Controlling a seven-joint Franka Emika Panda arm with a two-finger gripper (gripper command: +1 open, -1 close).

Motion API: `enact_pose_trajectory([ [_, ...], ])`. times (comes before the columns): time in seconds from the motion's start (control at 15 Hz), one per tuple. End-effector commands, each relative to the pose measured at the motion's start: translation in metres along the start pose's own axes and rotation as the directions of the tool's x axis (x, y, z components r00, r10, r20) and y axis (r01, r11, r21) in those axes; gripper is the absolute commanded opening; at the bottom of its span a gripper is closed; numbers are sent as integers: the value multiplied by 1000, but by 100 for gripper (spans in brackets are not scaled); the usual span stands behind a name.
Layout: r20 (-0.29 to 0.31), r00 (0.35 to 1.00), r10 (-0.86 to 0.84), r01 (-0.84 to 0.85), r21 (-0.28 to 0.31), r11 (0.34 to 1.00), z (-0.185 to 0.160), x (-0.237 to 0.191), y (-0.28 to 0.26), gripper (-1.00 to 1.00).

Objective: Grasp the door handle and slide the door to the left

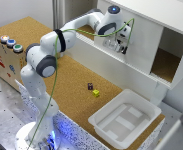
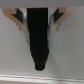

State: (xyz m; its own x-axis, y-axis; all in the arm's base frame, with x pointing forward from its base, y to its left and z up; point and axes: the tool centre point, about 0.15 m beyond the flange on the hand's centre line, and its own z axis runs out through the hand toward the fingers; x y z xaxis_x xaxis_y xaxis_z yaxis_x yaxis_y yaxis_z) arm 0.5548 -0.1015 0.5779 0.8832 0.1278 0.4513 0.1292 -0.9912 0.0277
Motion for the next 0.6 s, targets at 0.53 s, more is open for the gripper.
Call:
enact_pose_trajectory([
  [0.53, -40, 997, -73, 66, -157, 985, 55, -10, -124, -100],
])
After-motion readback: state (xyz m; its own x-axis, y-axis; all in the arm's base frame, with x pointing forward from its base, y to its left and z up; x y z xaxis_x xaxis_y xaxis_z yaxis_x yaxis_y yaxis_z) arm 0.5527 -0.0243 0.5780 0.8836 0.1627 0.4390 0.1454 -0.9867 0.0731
